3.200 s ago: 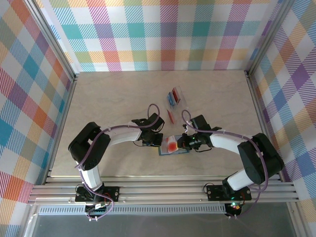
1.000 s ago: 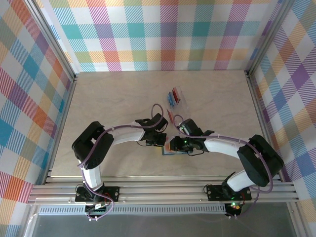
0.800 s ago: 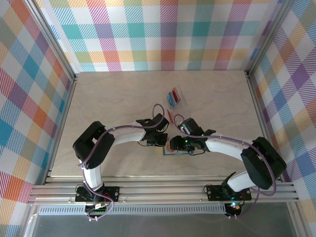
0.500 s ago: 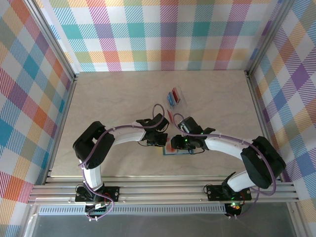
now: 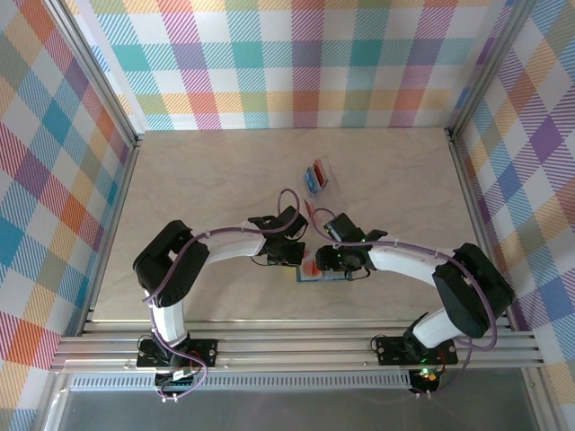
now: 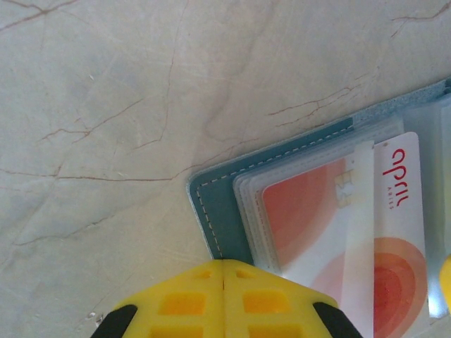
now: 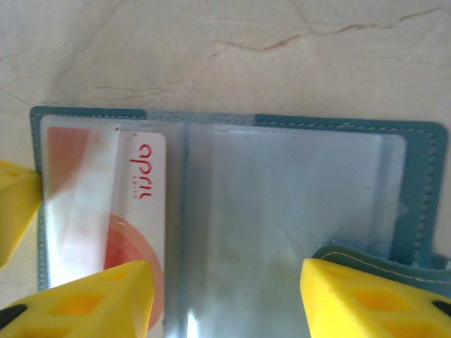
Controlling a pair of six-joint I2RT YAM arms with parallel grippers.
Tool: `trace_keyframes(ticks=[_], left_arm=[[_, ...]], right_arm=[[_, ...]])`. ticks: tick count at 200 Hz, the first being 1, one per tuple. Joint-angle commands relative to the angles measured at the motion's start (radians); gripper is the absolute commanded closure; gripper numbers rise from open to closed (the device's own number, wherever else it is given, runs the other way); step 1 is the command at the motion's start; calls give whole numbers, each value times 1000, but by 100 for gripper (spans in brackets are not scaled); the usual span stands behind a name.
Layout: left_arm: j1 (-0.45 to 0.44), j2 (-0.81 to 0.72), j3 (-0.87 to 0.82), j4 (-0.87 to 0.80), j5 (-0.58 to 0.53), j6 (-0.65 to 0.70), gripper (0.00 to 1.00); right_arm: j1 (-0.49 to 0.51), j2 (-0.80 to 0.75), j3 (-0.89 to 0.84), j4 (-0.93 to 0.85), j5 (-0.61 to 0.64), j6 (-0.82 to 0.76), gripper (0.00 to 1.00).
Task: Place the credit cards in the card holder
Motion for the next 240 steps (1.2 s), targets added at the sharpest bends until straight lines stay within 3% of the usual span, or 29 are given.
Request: trace_keyframes(ticks=[1, 59, 114, 240], left_arm=[[-29, 83, -22, -41, 26, 3, 93], [-27, 91, -19, -39, 31, 2, 93], [-26, 96, -17, -39, 37, 3, 93], [-26, 110, -13, -37, 57, 4, 93]], right_arm=[[6, -11, 32, -65, 94, -29, 38], [7, 0, 48, -85, 159, -45, 36], [7, 11, 53, -48, 133, -66, 46], [7, 88, 94, 13, 136, -123, 43]])
